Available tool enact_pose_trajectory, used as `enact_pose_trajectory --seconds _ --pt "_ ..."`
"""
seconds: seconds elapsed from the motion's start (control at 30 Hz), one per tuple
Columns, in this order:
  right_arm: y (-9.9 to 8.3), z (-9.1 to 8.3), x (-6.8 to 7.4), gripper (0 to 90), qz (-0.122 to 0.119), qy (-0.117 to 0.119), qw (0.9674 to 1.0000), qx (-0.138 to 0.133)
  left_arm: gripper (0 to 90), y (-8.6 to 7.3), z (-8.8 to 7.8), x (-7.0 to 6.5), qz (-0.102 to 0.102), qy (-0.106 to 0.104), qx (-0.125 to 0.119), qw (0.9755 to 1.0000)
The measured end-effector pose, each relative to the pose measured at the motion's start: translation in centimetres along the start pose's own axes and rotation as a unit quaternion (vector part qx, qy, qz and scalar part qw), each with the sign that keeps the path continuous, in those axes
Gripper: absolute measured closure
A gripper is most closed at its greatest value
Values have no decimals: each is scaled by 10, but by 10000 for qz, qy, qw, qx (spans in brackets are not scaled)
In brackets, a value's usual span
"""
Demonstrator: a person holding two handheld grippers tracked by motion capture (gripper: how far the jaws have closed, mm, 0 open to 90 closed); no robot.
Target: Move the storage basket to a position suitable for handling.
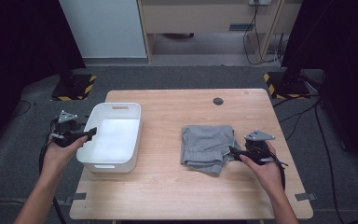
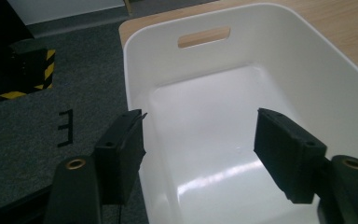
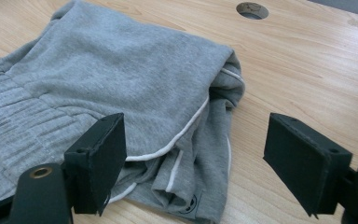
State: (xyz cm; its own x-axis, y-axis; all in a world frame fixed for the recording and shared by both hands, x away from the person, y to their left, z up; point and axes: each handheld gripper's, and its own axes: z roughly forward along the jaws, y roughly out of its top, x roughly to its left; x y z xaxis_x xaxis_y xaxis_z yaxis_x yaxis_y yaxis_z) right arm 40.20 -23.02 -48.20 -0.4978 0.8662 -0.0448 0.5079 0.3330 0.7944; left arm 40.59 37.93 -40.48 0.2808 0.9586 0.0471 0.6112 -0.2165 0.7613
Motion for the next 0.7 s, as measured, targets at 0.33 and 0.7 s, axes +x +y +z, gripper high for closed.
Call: enact_pose_trajectory --seconds 0.33,0.7 --pt "0 -2 -3 207 104 23 9999 -32 438 -5 5 8 -144 185 77 9997" --pt "-1 -2 -3 206 105 23 9999 -20 585 -18 13 21 -290 175 295 9990"
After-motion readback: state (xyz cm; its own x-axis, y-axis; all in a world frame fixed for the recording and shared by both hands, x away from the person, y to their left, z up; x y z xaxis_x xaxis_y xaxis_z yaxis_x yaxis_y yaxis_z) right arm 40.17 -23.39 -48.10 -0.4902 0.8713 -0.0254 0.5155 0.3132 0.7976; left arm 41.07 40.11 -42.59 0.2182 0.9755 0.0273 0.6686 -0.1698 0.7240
